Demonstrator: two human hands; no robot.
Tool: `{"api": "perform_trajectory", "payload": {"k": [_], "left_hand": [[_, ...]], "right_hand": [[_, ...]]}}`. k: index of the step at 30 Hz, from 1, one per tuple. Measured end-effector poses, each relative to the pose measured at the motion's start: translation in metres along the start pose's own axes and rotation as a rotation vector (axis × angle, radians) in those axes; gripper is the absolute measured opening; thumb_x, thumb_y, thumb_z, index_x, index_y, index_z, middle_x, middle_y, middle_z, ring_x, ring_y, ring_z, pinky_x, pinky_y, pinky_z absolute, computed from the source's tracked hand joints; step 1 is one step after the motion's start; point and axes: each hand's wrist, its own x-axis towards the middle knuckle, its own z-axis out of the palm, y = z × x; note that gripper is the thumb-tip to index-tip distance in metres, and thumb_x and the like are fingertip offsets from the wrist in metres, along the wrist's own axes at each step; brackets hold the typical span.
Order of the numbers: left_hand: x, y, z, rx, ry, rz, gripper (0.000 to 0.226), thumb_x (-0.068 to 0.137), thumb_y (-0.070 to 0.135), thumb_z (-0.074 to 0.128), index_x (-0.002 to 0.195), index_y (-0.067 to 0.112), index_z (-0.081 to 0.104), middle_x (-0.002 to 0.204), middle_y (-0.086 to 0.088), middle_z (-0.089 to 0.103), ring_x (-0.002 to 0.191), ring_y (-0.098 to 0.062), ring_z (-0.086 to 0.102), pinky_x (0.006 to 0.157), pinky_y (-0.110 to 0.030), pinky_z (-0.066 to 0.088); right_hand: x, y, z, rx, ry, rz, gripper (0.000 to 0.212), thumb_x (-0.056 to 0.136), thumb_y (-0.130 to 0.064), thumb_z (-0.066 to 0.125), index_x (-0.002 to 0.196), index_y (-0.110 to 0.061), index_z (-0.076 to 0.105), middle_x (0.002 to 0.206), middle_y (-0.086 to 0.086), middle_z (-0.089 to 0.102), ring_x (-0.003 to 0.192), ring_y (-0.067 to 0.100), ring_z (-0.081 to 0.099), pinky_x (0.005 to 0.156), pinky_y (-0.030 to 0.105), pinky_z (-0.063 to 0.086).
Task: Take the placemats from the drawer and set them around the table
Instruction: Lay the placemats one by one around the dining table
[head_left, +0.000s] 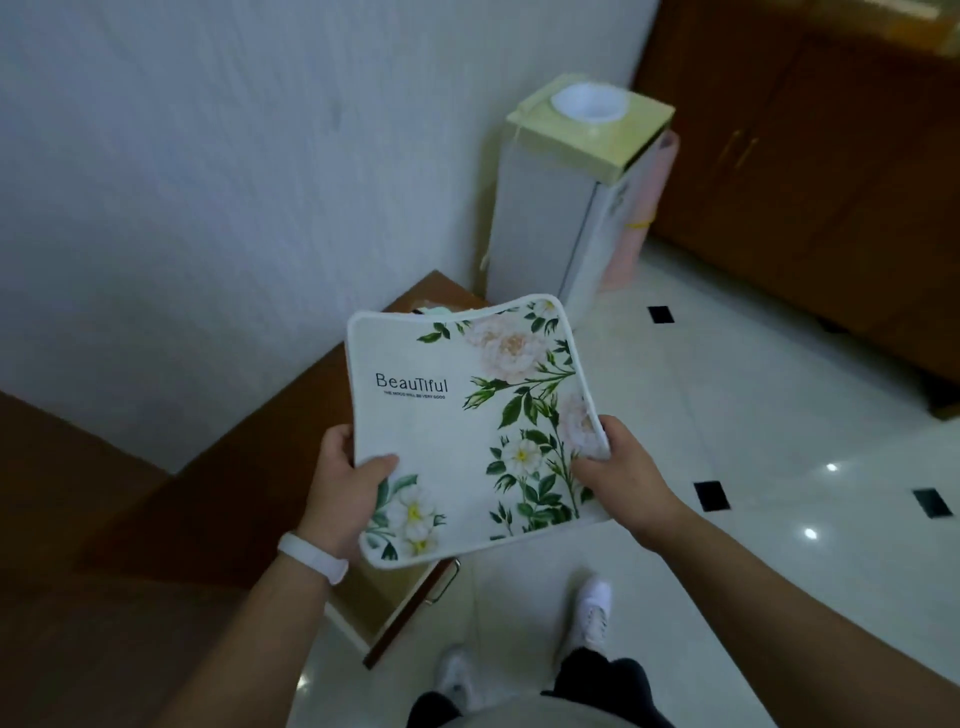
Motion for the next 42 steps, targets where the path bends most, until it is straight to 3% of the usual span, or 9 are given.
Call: {"api": "perform_trajectory", "payload": {"k": [3,6,10,16,20,24,27,32,42], "left_hand": [[-0.008,0.017,0.028,0.019,-0.150,0.021,0.041,0.084,-0.007,0.063,0.115,0.010,0.045,0.104,-0.009,0.063,0.087,-0.028,0.066,0.066,-0.038,0.054],[-0.015,0.027,0.065,0.052,-0.262,0.079,0.040,0.083,-0.008,0.064,0.111,0.012,0.045,0.107,-0.012,0.062,0.089,-0.029,0.065,0.070,-0.041,0.053],[-0.046,0.034,0.133,0.077,-0.430,0.124,0.040,0.083,-0.008,0.064,0.114,0.010,0.046,0.104,-0.006,0.063,0.089,-0.027,0.065,0.073,-0.042,0.054],[-0.125,0.024,0.252,0.161,-0.655,0.186,0.040,0.083,-0.007,0.065,0.114,0.010,0.046,0.103,-0.010,0.063,0.086,-0.026,0.065,0.074,-0.040,0.053],[-0.200,0.004,0.334,0.213,-0.830,0.198,0.039,0.084,-0.005,0.065,0.114,0.012,0.045,0.106,-0.013,0.064,0.090,-0.031,0.066,0.075,-0.044,0.055],[-0.283,-0.018,0.404,0.255,-0.966,0.217,0.039,0.085,-0.004,0.066,0.114,0.015,0.047,0.107,-0.013,0.066,0.091,-0.032,0.068,0.079,-0.048,0.056],[-0.343,-0.039,0.445,0.303,-1.067,0.202,0.041,0.086,-0.004,0.064,0.119,0.011,0.044,0.107,-0.015,0.066,0.089,-0.034,0.068,0.075,-0.046,0.057],[-0.428,-0.068,0.503,0.384,-1.215,0.220,0.037,0.086,-0.006,0.062,0.114,0.009,0.044,0.097,-0.014,0.069,0.073,-0.029,0.070,0.060,-0.037,0.058],[-0.549,-0.123,0.622,0.490,-1.499,0.207,0.034,0.085,-0.005,0.065,0.108,0.015,0.047,0.098,-0.012,0.069,0.080,-0.033,0.068,0.073,-0.046,0.057]], "right_hand": [[-0.032,0.013,-0.030,0.062,0.119,0.028,0.033,0.085,-0.008,0.058,0.109,-0.030,0.055,0.092,0.008,0.066,0.073,0.019,0.059,0.061,0.031,0.050],[-0.064,0.026,-0.060,0.126,0.226,0.034,0.028,0.086,-0.009,0.057,0.101,-0.032,0.053,0.091,0.007,0.064,0.072,0.019,0.058,0.060,0.031,0.050],[-0.113,0.059,-0.109,0.203,0.379,0.076,0.028,0.085,-0.011,0.057,0.103,-0.032,0.055,0.097,0.002,0.068,0.089,0.027,0.068,0.076,0.045,0.061],[-0.198,0.130,-0.193,0.330,0.620,0.119,0.032,0.087,-0.007,0.058,0.112,-0.026,0.055,0.097,-0.004,0.067,0.085,0.015,0.067,0.063,0.025,0.054],[-0.270,0.192,-0.253,0.394,0.782,0.174,0.030,0.083,-0.008,0.061,0.102,-0.032,0.057,0.096,0.001,0.070,0.088,0.026,0.070,0.077,0.044,0.060],[-0.338,0.251,-0.303,0.446,0.901,0.210,0.029,0.085,-0.009,0.062,0.099,-0.034,0.056,0.097,-0.002,0.069,0.088,0.024,0.070,0.080,0.043,0.060],[-0.388,0.292,-0.326,0.502,0.973,0.239,0.032,0.086,-0.010,0.063,0.108,-0.032,0.055,0.099,-0.005,0.069,0.089,0.019,0.069,0.081,0.040,0.059],[-0.458,0.348,-0.349,0.560,1.112,0.322,0.028,0.086,-0.011,0.064,0.099,-0.034,0.055,0.098,-0.001,0.068,0.091,0.025,0.068,0.082,0.041,0.058],[-0.541,0.425,-0.385,0.698,1.398,0.465,0.028,0.085,-0.013,0.064,0.102,-0.034,0.057,0.098,-0.004,0.070,0.090,0.023,0.069,0.083,0.044,0.059]]}}
